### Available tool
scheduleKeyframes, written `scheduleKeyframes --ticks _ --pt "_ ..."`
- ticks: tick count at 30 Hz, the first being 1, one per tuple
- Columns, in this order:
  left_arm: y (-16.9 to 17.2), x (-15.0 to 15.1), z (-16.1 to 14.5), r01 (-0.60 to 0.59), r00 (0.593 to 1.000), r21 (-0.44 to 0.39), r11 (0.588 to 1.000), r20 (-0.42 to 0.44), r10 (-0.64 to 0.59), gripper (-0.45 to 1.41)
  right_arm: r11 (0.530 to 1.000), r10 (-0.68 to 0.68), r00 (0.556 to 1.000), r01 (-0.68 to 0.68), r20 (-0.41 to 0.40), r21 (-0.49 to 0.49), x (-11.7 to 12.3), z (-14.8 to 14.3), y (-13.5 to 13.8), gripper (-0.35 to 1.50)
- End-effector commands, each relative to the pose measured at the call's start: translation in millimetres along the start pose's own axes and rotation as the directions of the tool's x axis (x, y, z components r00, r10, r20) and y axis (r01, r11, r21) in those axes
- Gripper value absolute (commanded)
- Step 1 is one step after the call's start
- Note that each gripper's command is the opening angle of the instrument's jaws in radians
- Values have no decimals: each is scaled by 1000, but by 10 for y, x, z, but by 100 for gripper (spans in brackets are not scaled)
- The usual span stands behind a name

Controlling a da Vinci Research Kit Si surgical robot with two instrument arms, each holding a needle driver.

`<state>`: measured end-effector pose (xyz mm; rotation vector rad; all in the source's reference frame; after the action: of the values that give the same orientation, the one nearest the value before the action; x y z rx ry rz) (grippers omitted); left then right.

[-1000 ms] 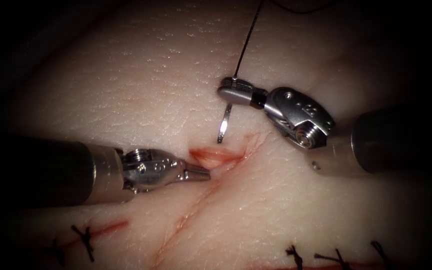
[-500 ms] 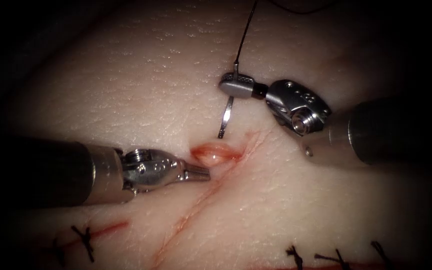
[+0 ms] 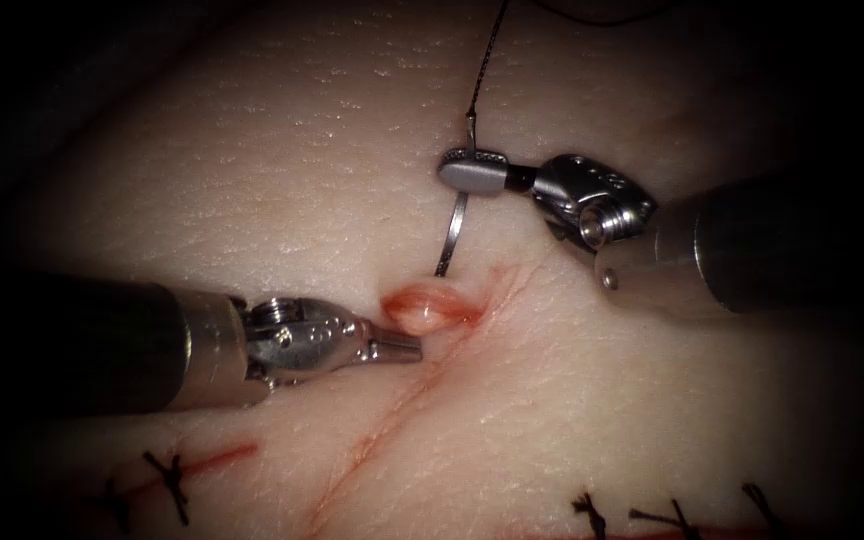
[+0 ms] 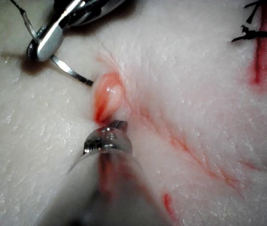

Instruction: Wound Closure

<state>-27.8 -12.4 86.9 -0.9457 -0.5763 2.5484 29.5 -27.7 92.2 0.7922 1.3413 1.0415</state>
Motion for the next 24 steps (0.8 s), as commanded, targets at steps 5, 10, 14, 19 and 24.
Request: scheduleKeyframes --ticks 5,10,14,19,24 --pt "0 -1 8 -1 1000 -2 1000 0 1 -30 995 75 997 -76 22 57 -20 11 -9 -35" --pt "-1 -1 8 -1 1000 -1 1000 0 1 -30 991 109 994 -111 33 72 -28 12 -16 -35" --pt "-1 -1 8 -1 1000 -1 1000 0 1 -30 984 155 987 -158 46 81 -32 13 -21 -35" --pt "-1 0 8 0 1000 0 1000 0 0 -32 977 188 981 -192 56 90 -36 14 -24 -35" --pt "-1 0 8 0 1000 0 1000 0 0 -32 969 214 974 -221 69 112 -43 15 -31 -35"
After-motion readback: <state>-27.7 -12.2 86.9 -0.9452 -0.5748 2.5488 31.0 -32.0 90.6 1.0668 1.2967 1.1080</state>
